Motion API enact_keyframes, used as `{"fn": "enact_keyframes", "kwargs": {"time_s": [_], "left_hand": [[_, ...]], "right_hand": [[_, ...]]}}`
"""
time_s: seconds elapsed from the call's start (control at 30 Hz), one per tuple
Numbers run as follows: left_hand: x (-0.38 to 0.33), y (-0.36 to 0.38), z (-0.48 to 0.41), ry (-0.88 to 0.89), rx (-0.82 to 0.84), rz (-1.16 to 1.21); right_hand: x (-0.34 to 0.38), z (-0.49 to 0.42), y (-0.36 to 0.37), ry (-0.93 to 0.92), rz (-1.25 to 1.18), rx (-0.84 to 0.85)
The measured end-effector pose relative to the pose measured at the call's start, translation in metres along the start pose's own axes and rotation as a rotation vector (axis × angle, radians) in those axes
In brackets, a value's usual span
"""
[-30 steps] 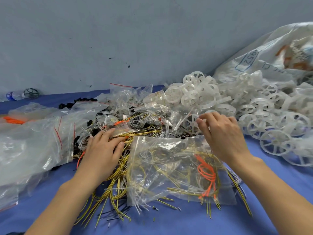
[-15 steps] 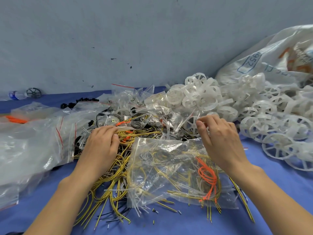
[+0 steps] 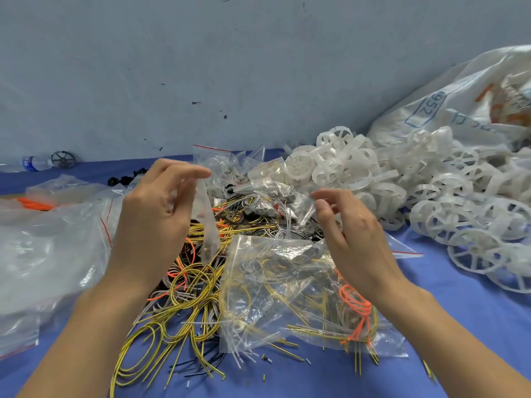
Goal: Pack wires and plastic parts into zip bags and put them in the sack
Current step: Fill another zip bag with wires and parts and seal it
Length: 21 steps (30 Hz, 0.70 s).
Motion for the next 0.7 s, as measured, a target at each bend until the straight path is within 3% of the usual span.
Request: {"fn": "enact_keyframes", "kwargs": {"time_s": [0.1, 0.2, 0.37, 0.53, 0.7], "left_hand": [[-0.024, -0.004, -0.005, -0.035, 0.032, 0.152], [-0.04, -0.003, -0.007, -0.091, 0.055, 0.287], [-0.032, -0.004, -0.008, -0.238, -0.003, 0.301], [-0.005, -0.002, 0.0, -0.436, -0.089, 0.388], [0.011, -0.004, 0.002, -0.563, -0.088, 0.492]], "right_hand": [[0.025, 0.008, 0.001, 0.046, -0.407, 0.144], [0.049, 0.021, 0.011, 0.163, -0.88, 0.435], [0.068, 0.034, 0.024, 0.552, -1.547, 0.715], [0.067, 0.043, 0.026, 0.632, -1.721, 0.727], [0.059, 0.04, 0.035, 0.685, -1.709, 0.642]]}}
Point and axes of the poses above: each hand's wrist, its own z-axis away from the middle knuckle, its own y-axis out of the palm, x = y × z, the point moved 2 cm from there along -z, towards the middle knuckle, and after that the axes turned 13 degrees about z, right-handed, at the moved point
